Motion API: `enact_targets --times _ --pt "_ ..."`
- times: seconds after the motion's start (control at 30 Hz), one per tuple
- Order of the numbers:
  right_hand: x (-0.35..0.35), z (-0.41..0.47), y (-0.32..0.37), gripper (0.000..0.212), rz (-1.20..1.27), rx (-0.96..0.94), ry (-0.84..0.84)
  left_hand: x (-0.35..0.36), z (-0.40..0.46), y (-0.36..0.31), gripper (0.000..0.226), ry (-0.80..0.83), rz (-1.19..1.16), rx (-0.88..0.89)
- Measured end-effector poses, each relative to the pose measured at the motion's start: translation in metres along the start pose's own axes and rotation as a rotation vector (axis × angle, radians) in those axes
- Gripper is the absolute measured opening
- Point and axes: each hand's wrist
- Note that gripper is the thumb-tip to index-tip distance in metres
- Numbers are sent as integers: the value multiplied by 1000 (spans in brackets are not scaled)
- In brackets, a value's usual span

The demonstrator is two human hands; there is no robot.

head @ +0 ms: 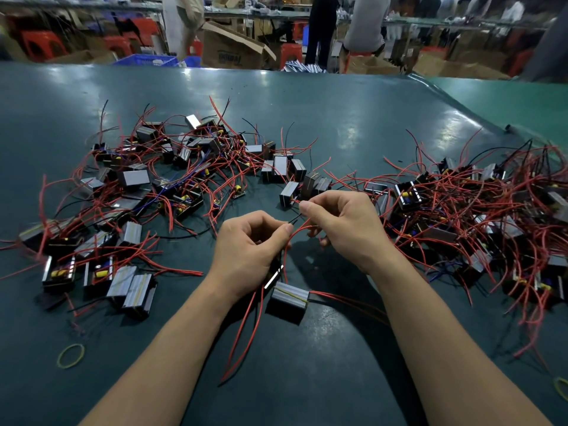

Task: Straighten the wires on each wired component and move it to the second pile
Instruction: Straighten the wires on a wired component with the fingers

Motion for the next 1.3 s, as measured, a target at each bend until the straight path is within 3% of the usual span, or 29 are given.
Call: enact_targets --times 0.3,0.6,0.87,1.03,1.3 --pt "4 0 0 19 114 105 -31 1 1 0 13 -62 -6 48" --pt "-4 0 5 7 408 143 138 0 3 3 11 -84 -51 34" --pt "-6 -2 6 18 442 158 160 -2 2 5 10 -62 -79 26" --pt "-3 -3 6 4 396 121 172 -1 3 3 21 -24 -121 18" --pt "1 -3 6 7 406 46 142 1 3 1 8 -28 -192 24"
Point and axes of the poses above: each hand's wrist, its own z-axis towards the middle knuckle, its own x-axis out of the palm, y = z × x, and after that the axes turned 4 degrees about -z, right-handed
